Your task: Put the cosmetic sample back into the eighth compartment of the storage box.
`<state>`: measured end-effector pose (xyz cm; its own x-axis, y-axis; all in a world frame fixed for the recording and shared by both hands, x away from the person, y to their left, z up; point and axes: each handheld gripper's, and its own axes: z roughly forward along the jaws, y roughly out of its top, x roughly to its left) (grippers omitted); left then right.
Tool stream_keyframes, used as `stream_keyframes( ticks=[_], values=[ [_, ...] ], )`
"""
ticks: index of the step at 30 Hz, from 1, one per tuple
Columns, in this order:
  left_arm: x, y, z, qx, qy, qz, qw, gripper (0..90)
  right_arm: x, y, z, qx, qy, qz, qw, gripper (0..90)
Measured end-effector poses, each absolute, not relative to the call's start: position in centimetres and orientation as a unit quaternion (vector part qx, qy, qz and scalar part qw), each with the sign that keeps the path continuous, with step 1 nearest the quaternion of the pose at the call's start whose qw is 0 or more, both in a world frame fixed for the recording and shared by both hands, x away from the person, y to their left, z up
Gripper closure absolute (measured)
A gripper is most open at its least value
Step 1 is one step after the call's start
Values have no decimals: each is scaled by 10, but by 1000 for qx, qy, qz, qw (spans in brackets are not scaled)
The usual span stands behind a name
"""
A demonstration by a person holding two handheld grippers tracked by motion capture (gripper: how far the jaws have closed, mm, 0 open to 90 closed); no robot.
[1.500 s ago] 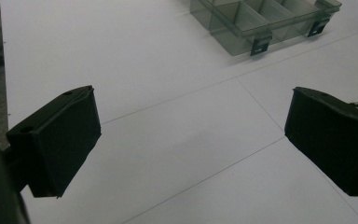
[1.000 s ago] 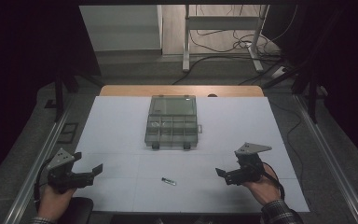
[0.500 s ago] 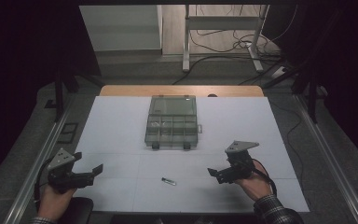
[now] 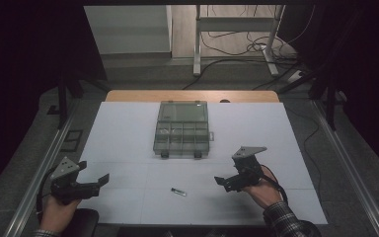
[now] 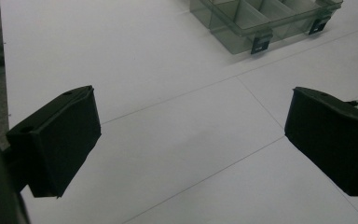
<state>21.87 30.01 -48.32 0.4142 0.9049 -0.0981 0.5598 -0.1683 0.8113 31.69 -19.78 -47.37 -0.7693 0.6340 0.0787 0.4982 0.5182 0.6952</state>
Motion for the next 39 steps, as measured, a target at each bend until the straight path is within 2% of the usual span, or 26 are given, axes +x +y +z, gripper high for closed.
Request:
stream_keyframes(
  ticks=[32,39],
  values=[
    [219,300,-483,736,497,210,409,41,327,-142,-487,288,903,308,82,0],
    [219,300,-483,736,497,210,409,41,329,-130,-488,285,907,304,63,0]
  ],
)
